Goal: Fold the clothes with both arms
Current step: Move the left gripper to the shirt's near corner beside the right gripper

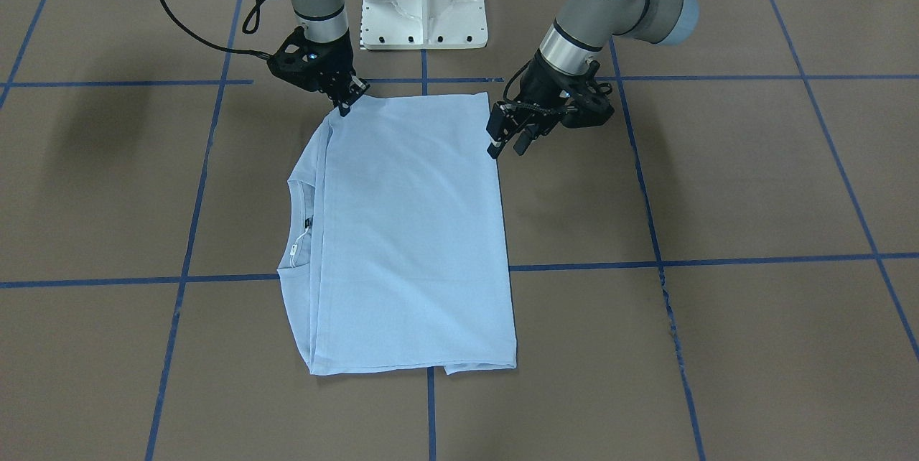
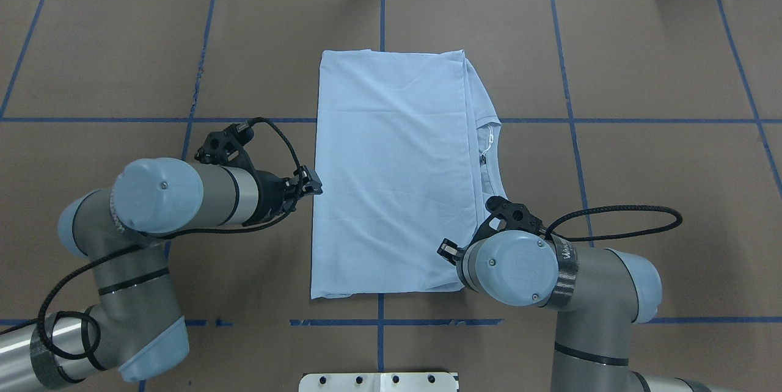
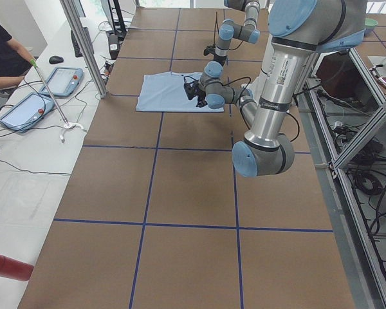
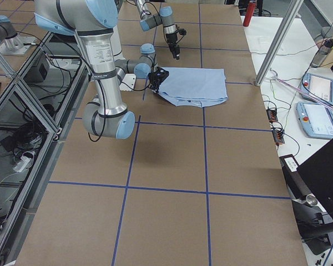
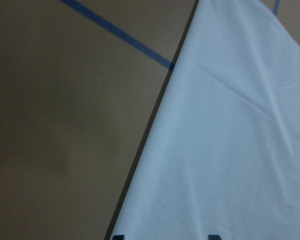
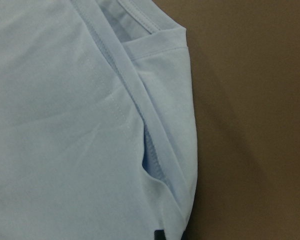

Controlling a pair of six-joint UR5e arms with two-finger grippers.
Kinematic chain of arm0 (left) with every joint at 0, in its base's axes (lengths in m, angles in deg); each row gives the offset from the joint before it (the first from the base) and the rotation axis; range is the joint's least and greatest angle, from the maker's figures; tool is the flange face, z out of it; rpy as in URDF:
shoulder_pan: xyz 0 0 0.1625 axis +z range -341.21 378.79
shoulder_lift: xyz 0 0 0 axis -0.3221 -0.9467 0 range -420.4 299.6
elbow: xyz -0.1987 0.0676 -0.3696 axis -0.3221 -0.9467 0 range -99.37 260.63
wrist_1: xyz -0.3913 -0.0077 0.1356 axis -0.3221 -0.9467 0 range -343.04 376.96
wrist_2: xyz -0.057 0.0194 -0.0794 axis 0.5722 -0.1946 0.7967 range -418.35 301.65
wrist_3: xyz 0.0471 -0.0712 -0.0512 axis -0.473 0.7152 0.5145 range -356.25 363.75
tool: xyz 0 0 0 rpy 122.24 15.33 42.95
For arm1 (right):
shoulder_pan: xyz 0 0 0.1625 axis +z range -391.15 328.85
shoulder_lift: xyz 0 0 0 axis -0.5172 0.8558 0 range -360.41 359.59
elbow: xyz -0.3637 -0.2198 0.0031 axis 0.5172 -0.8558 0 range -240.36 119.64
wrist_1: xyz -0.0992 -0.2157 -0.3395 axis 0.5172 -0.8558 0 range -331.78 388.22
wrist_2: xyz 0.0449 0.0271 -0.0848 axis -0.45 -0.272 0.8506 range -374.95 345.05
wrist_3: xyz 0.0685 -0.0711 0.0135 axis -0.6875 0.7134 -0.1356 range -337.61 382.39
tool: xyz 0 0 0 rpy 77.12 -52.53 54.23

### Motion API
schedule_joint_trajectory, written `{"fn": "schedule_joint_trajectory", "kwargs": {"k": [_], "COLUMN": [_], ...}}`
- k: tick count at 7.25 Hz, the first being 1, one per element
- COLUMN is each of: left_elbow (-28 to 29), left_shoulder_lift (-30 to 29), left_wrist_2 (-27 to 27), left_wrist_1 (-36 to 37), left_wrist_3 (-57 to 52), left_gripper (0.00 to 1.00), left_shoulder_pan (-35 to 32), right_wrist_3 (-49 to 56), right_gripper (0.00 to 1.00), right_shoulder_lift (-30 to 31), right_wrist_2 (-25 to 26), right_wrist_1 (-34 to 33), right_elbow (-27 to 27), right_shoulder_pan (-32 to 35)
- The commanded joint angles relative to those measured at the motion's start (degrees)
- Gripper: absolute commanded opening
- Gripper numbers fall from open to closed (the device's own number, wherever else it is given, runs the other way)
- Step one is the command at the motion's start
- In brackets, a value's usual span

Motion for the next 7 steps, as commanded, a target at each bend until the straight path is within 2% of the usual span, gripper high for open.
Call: {"fn": "schedule_joint_trajectory", "kwargs": {"k": [1,7], "left_elbow": [-0.2,-0.9], "left_shoulder_lift": [0.4,0.2], "left_wrist_2": [-2.4,-2.1], "left_wrist_1": [1.9,5.6], "left_wrist_3": [4.8,8.1], "left_gripper": [0.64,0.64], "left_shoulder_pan": [6.2,10.7], "right_wrist_3": [0.0,0.1], "right_gripper": [0.00,0.00], "right_shoulder_lift": [0.0,0.0], "right_wrist_2": [0.0,0.0], "right_wrist_1": [0.0,0.0], "right_elbow": [0.2,0.2], "right_shoulder_pan": [0.0,0.0]}}
